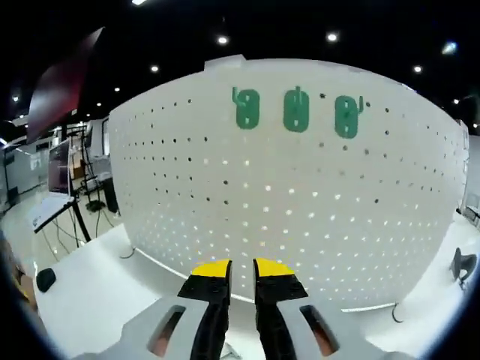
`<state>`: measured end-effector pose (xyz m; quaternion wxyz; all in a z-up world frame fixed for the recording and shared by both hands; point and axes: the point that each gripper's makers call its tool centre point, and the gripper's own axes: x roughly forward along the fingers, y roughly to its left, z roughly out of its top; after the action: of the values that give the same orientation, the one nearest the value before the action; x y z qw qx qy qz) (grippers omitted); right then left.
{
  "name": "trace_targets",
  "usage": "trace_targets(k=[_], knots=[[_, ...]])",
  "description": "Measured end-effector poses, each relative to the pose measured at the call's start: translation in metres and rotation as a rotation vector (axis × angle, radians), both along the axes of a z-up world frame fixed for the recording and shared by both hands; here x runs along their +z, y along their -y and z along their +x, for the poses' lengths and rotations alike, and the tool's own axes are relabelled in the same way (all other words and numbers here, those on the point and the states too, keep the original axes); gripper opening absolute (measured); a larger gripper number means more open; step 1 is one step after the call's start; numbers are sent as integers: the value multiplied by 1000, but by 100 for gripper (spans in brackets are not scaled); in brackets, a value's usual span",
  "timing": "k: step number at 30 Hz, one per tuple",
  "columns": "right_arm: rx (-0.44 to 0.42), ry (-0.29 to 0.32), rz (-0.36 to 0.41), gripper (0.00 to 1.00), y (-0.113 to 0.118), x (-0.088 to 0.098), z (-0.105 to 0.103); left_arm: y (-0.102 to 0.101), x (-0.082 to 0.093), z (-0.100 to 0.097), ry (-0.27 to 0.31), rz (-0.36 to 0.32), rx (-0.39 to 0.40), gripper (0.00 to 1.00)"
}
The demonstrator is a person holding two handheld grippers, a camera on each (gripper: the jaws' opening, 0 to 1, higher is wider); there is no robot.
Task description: Insert the hook assembly into the mounting plate slot until the hook locks in place.
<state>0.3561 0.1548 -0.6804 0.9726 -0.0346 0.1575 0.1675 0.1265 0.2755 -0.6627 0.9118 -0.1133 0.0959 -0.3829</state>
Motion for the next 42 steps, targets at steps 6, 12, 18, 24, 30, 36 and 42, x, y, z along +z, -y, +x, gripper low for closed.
trace_targets(k=[6,12,18,24,30,36,42], knots=[[36,-70,-33,11,0,-26,-10,3,-2,-3,-15,-18,-12,67],[40,-119,-56,11,4,-51,-19,4,-8,-4,-31,-13,-25,66],[60,-196,-88,11,6,-80,-31,6,-12,-3,-43,-17,-27,66],[53,-230,-119,10,11,-94,-35,4,-14,-2,-49,-15,-26,66],[102,-281,-169,11,10,-111,-39,5,-14,0,-50,-9,-34,66],[141,-340,-186,12,7,-129,-43,4,-16,1,-54,-1,-33,66],[156,-367,-196,11,6,-141,-44,-1,-18,1,-64,0,-19,66]])
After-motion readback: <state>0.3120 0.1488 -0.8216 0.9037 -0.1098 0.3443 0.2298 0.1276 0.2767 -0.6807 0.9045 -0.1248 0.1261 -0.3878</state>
